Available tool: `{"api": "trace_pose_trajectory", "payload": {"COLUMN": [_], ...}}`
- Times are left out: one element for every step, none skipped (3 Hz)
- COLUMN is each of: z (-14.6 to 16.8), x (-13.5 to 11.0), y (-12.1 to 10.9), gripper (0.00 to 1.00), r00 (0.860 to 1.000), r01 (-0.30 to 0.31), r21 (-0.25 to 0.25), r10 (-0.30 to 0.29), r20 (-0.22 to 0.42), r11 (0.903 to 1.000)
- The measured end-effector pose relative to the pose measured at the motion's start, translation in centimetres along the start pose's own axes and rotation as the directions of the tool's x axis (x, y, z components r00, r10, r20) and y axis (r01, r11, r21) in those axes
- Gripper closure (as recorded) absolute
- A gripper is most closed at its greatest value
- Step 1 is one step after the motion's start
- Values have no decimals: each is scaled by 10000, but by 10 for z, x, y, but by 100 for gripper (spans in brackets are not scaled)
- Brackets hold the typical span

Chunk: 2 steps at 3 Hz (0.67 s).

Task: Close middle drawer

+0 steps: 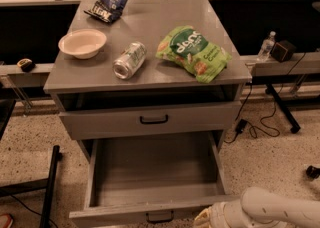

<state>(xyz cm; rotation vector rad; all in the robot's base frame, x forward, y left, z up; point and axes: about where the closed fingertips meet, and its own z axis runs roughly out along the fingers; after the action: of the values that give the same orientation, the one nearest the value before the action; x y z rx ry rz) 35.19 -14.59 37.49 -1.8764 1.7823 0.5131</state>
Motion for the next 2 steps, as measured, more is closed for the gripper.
{"api": "trace_pose_trajectory", "payload": {"z": [1, 18], "x": [0, 1], "y": [-2, -24], "gripper": [100, 100], "r00": [10000, 9978], "r01": [-51, -664], "r21": [66, 856], "r10": [51, 661], "r20": [3, 65], "r11": [10000, 9941]}}
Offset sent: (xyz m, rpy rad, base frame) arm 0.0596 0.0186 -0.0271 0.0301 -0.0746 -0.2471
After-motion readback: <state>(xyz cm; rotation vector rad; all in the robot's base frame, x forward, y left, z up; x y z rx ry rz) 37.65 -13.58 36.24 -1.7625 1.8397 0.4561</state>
